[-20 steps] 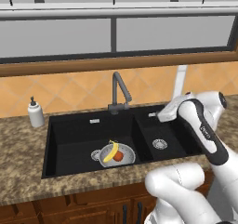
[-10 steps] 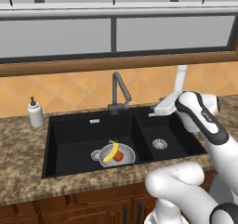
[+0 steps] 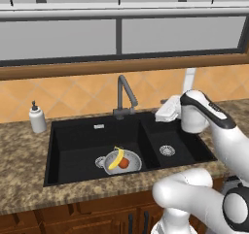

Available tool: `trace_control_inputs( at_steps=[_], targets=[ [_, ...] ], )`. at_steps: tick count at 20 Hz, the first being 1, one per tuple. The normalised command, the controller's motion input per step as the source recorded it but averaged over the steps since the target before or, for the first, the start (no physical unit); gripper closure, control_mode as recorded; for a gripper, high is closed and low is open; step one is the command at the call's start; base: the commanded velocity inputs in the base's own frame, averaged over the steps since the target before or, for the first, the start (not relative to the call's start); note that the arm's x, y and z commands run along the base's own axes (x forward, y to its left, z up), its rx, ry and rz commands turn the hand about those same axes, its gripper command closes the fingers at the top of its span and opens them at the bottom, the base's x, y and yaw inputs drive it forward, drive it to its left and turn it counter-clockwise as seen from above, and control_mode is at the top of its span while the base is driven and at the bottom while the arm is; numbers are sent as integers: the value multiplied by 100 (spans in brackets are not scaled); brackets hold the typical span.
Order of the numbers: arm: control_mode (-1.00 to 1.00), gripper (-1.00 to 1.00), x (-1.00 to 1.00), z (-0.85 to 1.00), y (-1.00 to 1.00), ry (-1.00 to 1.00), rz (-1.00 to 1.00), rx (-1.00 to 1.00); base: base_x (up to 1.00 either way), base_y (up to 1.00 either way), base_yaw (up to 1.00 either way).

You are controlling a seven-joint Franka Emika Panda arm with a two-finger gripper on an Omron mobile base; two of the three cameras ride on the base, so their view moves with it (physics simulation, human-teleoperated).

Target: Put the colander in the sink, put the banana, orange in the colander, and turn on the sink faucet and pour water over the colander.

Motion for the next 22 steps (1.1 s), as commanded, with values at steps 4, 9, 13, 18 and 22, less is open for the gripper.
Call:
trace_control_inputs(
  at_steps=[4, 9, 13, 18, 22],
  targets=[
    [-100, -100, 30, -7, 3, 0, 1, 0, 0, 0, 0],
    [-100, -100, 32, -7, 5, 0, 0, -1, 0, 0, 0],
    [-100, -100, 33, 0, 9, 0, 0, 0, 0, 0, 0],
    [-100, -100, 33, -3, 0, 0, 0, 0, 0, 0, 0],
    [-100, -100, 44, -10, 1, 0, 0, 0, 0, 0, 0]
  ],
)
